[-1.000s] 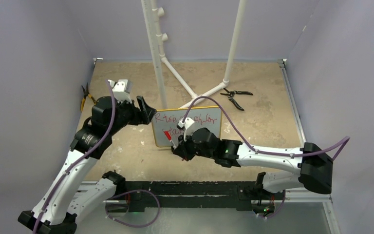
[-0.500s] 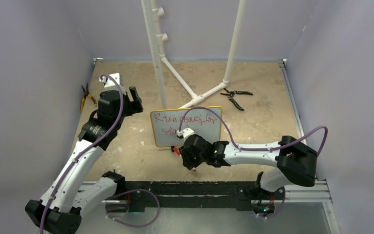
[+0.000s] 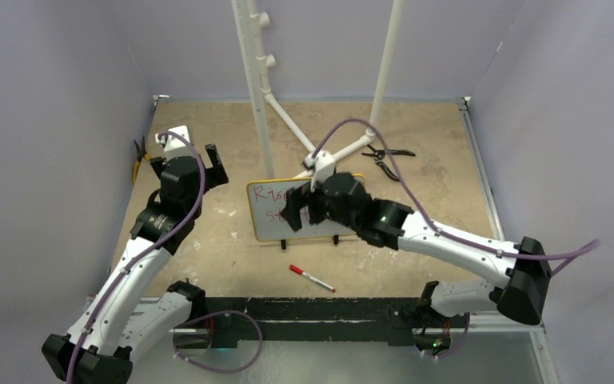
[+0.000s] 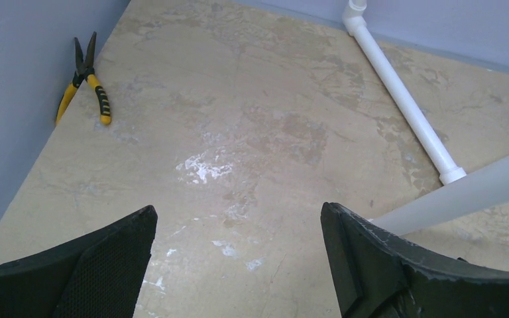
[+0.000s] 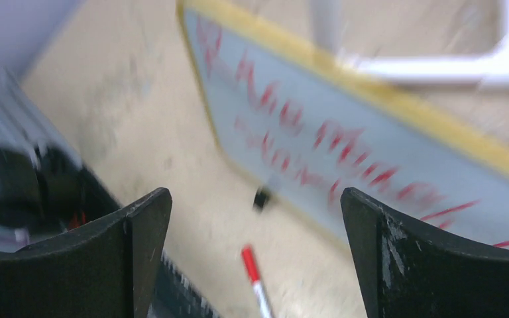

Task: Write a sentence on the whiteboard
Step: Place the whiteboard marker at the center of the board, then reset both arms

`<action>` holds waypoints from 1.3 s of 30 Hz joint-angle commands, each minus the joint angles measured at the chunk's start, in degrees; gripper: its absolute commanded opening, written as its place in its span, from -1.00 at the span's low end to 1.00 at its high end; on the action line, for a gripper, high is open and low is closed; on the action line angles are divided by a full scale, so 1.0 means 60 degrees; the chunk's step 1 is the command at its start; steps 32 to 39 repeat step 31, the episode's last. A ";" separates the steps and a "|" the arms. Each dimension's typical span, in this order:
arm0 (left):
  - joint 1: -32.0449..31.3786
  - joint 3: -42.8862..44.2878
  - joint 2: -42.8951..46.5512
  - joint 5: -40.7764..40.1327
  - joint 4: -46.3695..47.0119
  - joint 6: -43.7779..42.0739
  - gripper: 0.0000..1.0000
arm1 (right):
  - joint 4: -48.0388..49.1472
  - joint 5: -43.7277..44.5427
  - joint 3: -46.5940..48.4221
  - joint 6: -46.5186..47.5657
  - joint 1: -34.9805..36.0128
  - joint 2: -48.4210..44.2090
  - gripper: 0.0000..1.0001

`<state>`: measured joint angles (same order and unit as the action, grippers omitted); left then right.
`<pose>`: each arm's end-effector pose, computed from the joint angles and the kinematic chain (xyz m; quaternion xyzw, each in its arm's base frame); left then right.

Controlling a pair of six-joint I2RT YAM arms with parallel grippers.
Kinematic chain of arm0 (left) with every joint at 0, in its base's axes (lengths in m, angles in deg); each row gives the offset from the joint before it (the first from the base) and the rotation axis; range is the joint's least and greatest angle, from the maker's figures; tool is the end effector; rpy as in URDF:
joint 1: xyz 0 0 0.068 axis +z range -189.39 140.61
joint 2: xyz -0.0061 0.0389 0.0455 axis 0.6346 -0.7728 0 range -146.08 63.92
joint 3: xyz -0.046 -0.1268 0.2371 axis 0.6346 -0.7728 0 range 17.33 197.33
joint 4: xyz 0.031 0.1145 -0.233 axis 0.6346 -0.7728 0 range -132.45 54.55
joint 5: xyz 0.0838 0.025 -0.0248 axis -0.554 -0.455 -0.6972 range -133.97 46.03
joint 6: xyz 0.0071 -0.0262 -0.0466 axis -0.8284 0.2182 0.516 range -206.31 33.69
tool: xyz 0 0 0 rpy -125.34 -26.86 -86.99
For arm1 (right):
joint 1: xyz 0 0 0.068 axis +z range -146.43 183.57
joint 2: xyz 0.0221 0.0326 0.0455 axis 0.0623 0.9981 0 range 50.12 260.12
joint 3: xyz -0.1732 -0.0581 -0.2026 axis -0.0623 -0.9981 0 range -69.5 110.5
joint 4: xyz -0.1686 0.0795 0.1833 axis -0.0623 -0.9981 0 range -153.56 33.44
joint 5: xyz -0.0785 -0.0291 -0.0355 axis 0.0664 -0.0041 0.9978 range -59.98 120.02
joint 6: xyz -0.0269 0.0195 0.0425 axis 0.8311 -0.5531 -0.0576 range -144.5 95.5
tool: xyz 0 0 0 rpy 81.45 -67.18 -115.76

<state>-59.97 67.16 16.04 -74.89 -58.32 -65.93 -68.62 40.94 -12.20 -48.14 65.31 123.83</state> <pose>0.1782 -0.0473 0.3404 -0.1498 0.7942 0.0145 0.5887 0.1450 0.2555 0.3033 -0.2332 0.8244 0.2852 0.4297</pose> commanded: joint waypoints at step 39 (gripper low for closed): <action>0.1042 -0.0258 0.0813 -0.0375 0.2452 -0.1470 0.99 | 0.6367 0.0997 -0.3626 0.2151 -0.7493 -0.4669 0.97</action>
